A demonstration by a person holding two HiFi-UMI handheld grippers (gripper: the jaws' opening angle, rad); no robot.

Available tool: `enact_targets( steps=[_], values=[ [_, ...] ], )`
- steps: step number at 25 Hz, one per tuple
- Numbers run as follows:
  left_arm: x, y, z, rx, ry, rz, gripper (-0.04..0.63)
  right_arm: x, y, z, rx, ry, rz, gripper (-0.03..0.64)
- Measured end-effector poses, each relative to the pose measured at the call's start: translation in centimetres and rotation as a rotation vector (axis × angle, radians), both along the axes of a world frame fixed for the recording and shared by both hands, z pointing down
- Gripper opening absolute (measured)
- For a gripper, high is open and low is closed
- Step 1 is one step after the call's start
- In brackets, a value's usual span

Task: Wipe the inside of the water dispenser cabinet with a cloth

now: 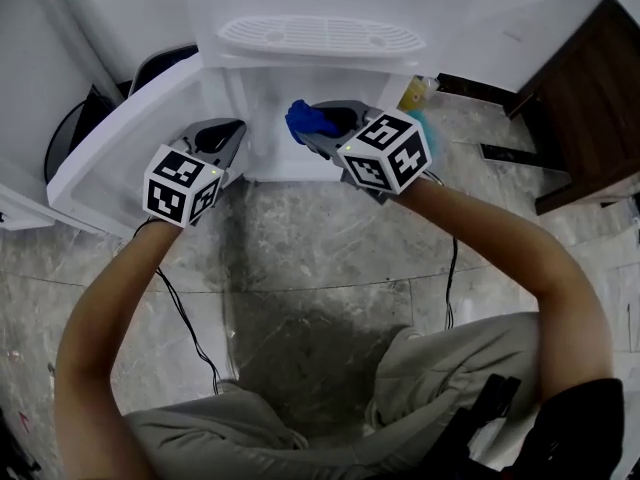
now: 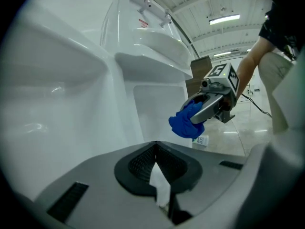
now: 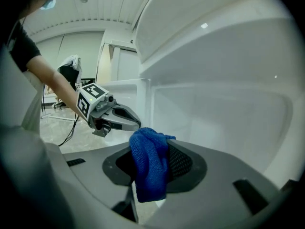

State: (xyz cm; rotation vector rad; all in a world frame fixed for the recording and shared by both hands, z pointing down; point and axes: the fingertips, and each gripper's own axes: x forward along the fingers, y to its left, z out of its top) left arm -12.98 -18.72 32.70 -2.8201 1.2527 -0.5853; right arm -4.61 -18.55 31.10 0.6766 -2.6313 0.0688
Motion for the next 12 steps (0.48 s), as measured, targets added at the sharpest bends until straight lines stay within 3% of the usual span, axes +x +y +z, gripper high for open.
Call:
enact_targets(
  steps=[12],
  values=[
    [1.9, 0.8, 0.5, -0.004, 0.000, 0.053, 0.008, 2.0, -0.5, 0.6, -0.014, 0.018, 0.022, 0.113]
  ],
)
